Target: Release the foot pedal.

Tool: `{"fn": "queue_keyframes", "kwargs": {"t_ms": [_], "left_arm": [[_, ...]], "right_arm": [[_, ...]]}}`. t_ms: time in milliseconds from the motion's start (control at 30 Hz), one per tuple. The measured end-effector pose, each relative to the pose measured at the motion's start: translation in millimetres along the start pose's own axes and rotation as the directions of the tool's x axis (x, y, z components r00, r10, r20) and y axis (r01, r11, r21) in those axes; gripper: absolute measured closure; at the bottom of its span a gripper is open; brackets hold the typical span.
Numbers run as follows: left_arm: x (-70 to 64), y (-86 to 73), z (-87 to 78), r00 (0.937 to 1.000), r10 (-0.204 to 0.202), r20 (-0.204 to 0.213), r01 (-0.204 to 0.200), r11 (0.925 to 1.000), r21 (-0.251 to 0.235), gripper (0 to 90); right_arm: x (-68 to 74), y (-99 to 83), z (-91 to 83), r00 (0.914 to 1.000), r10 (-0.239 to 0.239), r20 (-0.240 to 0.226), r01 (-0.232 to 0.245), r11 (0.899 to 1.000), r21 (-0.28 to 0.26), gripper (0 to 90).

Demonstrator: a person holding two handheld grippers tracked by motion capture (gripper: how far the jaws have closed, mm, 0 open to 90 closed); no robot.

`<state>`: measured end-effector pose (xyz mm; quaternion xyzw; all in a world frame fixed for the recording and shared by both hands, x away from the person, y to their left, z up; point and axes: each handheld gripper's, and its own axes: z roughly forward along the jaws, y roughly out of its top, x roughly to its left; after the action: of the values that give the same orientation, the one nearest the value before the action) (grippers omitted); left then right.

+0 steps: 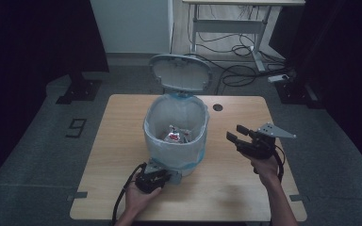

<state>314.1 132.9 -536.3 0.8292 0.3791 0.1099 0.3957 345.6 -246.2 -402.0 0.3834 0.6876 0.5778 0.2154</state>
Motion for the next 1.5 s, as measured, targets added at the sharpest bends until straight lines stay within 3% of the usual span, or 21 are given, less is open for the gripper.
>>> {"fn": "queue_keyframes", "kwargs": {"t_ms": [100, 167, 300, 500, 900, 1500], "left_arm": [[-0.5, 0.1, -2.6, 0.9998, 0.003, 0.018, -0.003, 1.0, -0.007, 61.2], [-3.3, 0.8, -5.4, 0.9997, 0.023, 0.009, -0.023, 0.9997, -0.009, 57.3], [-6.8, 1.9, -14.0, 0.9994, 0.035, 0.005, -0.035, 0.9981, -0.05, 53.5], [-3.6, -0.2, -22.3, 0.9997, 0.024, -0.008, -0.024, 0.9991, -0.036, 48.3], [12.1, -3.5, -42.8, 0.999, -0.008, -0.044, 0.003, 0.995, -0.1, 44.5], [18.0, -6.5, -48.0, 0.9977, -0.019, -0.065, 0.013, 0.9949, -0.1, 42.2]], "right_arm": [[-3.3, -9.2, -0.9, 0.9999, 0.008, 0.006, -0.008, 1.0, 0.007, 43.1], [-5.2, -15.4, -1.5, 0.9999, 0.012, 0.008, -0.013, 1.0, 0.015, 43.6], [-7.7, -28.3, -2.3, 0.9999, 0.011, 0.012, -0.012, 0.999, 0.03, 44.1], [-10.9, -48.1, -1.3, 0.9994, 0.032, 0.016, -0.032, 0.998, 0.057, 44.1], [-15.7, -67.3, -5.9, 0.9993, 0.027, 0.026, -0.029, 0.996, 0.082, 44.1], [-34.8, -104.9, -29.1, 0.9964, 0.016, 0.083, -0.031, 0.983, 0.18, 44.0]]}}
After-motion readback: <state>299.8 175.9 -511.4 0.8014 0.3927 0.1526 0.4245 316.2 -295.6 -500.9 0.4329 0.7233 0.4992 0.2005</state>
